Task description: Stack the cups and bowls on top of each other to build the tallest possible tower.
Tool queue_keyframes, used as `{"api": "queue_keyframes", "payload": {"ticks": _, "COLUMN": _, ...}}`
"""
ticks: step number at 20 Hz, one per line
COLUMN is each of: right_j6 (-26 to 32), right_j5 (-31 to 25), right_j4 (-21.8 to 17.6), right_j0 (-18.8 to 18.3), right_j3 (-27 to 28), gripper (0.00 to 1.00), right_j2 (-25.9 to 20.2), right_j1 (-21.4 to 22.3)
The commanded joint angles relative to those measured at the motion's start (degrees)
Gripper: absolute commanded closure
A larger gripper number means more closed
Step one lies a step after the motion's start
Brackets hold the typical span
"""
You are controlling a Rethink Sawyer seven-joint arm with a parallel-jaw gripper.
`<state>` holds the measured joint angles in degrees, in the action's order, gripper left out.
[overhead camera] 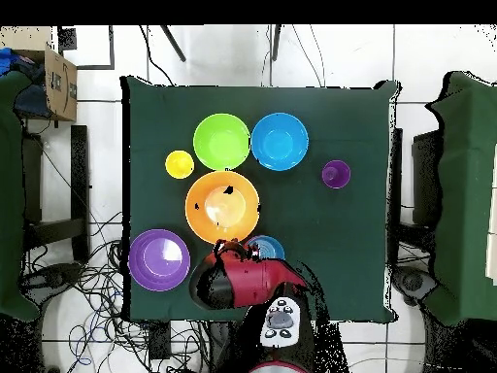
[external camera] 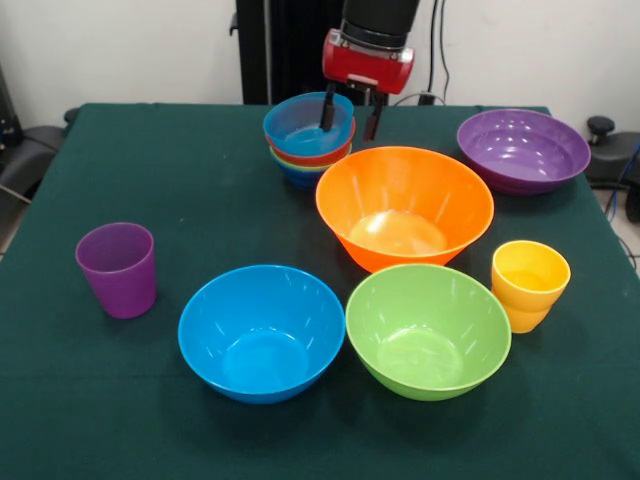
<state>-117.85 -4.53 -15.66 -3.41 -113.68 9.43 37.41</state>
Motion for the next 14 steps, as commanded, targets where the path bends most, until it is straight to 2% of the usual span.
{"api": "queue_keyframes", "payload": {"ticks": 1, "right_j6": -6.29, "right_j5": -3.2, "right_j4": 2.05, "right_j0": -1.34, "right_j3": -1.93, "gripper": 0.0, "right_j2": -6.96, "right_j1": -1.13}}
{"api": "queue_keyframes", "payload": {"ticks": 9, "right_j6": -6.07, "right_j5": -2.82, "right_j4": 1.32, "right_j0": -0.86, "right_j3": -1.26, "gripper": 0.0, "right_j2": -5.27, "right_j1": -2.37}}
{"api": "queue_keyframes", "payload": {"ticks": 14, "right_j6": -6.4, "right_j5": -0.02, "right_j4": 0.35, "right_j0": -0.54, "right_j3": -0.53, "gripper": 0.0, "right_j2": -3.67, "right_j1": -5.52}}
